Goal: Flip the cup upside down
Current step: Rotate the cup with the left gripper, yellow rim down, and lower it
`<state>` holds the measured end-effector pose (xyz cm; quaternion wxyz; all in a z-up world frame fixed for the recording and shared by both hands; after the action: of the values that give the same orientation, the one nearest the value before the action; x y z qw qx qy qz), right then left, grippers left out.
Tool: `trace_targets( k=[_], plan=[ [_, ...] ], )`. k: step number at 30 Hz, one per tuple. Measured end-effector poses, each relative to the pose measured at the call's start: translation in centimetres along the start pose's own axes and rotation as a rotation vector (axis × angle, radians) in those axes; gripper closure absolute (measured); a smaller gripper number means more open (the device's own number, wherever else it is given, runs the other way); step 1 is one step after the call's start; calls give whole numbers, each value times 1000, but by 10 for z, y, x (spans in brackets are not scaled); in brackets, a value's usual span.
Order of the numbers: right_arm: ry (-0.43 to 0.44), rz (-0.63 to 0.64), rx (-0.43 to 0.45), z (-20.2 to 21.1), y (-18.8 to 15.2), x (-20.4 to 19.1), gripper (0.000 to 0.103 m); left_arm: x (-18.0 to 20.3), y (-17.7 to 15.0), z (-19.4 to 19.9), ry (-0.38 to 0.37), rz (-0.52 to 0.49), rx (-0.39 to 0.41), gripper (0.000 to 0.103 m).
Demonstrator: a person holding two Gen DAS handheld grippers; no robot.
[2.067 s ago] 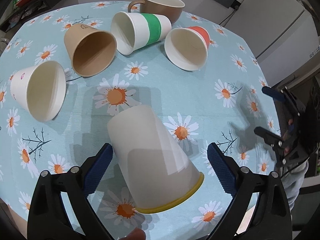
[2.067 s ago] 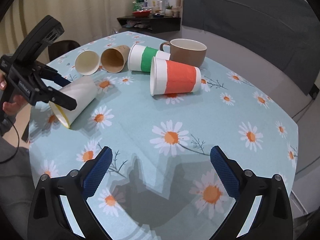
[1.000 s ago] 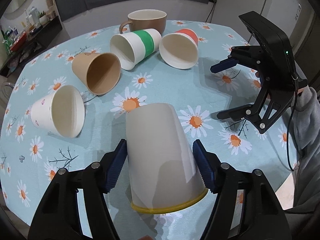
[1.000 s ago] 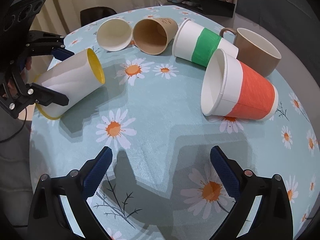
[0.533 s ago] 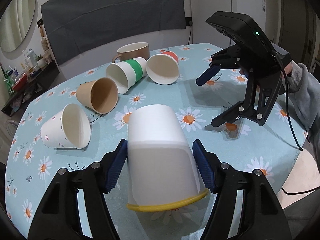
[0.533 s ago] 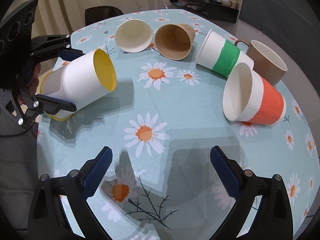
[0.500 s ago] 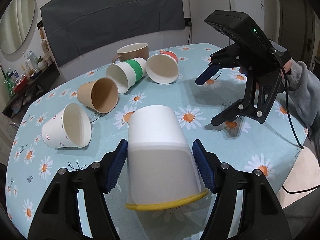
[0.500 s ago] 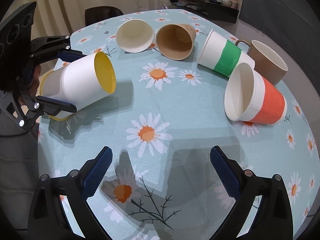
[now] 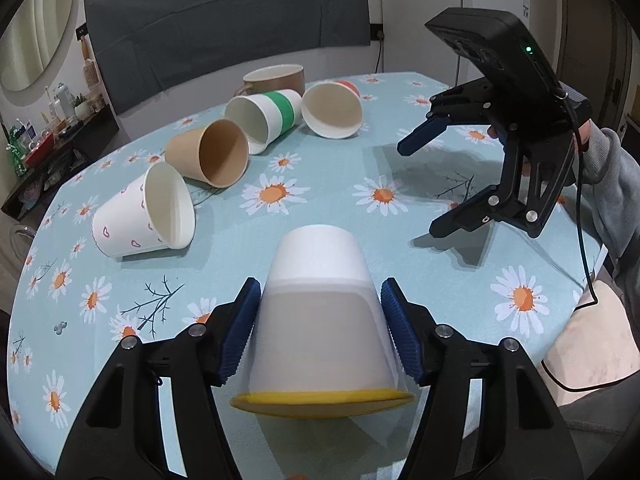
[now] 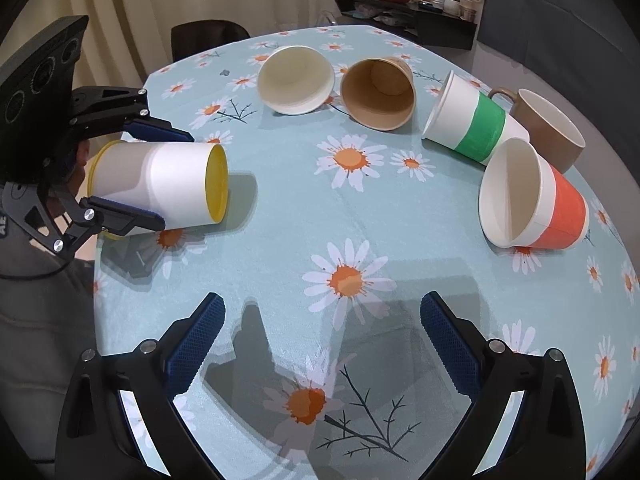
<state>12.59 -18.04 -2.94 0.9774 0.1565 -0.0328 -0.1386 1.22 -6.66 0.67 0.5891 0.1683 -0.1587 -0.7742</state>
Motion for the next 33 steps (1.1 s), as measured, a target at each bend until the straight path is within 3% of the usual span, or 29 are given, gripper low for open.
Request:
trace_targets(
  k=[2,9,12,20,25,31,33],
  plan=[
    [2,2,1,1,-1,1,9,-3,4,-1,-12,-7,-51,29],
    [4,18,-36,-5,3,12,9,-8,24,-1,0,17,-169,29],
    [25,49,-50,-6,6,16,9,-12,31,-9,-42,37,-247,42],
    [44,142,-96,-14,18,18,9,-18,34,-12,-75,58,-287,43],
    [41,154,-91,-13,23,18,9,-22,36,-1,-62,73,-178,43],
    [33,144,-86,-11,23,12,9,-20,17,21,10,95,130,43],
    [29,143,-88,-11,24,7,9,-17,6,21,10,89,183,43]
  ],
)
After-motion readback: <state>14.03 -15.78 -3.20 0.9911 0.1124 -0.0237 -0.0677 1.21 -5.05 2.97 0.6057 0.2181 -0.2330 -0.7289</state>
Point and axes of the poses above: each gripper's, at about its wrist camera, not at the fingertips, and z roughly against the way its jaws point, x to its right, y to its top, the point moved 1 cm from there along -z, roughly the way its jaws point, and after that the axes turned 15 degrees about -x, right-handed, at the moved point
